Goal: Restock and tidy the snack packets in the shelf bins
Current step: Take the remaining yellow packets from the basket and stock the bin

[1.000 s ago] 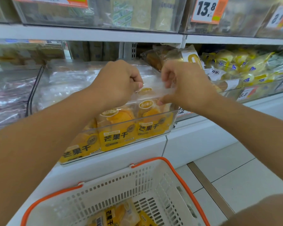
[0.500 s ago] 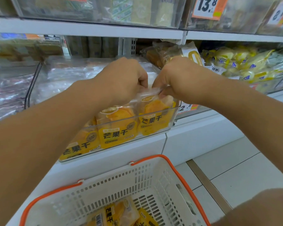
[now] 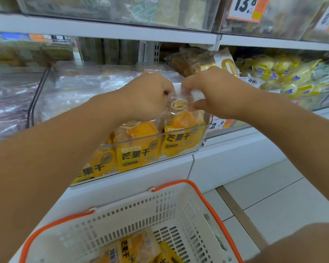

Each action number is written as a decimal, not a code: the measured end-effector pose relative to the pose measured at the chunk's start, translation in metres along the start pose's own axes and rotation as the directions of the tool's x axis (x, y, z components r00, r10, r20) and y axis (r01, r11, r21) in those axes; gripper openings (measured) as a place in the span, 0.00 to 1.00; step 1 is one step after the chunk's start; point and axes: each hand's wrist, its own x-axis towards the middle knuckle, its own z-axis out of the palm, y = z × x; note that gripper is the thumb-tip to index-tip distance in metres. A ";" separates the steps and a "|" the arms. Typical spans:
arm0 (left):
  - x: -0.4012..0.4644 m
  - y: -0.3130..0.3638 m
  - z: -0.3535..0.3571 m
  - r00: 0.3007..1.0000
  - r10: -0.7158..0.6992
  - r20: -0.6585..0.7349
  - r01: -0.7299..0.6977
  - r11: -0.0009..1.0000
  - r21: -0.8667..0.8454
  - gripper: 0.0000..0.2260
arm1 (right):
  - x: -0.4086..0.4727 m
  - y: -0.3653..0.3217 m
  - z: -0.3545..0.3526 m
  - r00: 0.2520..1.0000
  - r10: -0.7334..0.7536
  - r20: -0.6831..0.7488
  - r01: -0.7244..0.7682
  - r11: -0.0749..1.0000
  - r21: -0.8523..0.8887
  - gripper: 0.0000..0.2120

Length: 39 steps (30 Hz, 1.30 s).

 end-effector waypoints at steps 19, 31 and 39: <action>-0.045 0.003 0.006 1.000 0.030 -0.005 -0.024 0.890 0.456 0.21 | 0.007 -0.014 0.028 0.992 -0.100 0.075 0.097 0.994 0.051 0.09; -0.149 -0.017 0.052 0.932 0.359 -0.045 -0.321 0.878 0.356 0.11 | -0.051 -0.105 0.056 0.791 -0.239 -0.564 0.437 0.865 0.247 0.11; -0.303 -0.103 0.218 0.428 -0.682 0.593 0.769 0.620 0.158 0.37 | -0.144 -0.125 0.293 0.407 -0.074 0.911 -0.069 0.991 0.111 0.33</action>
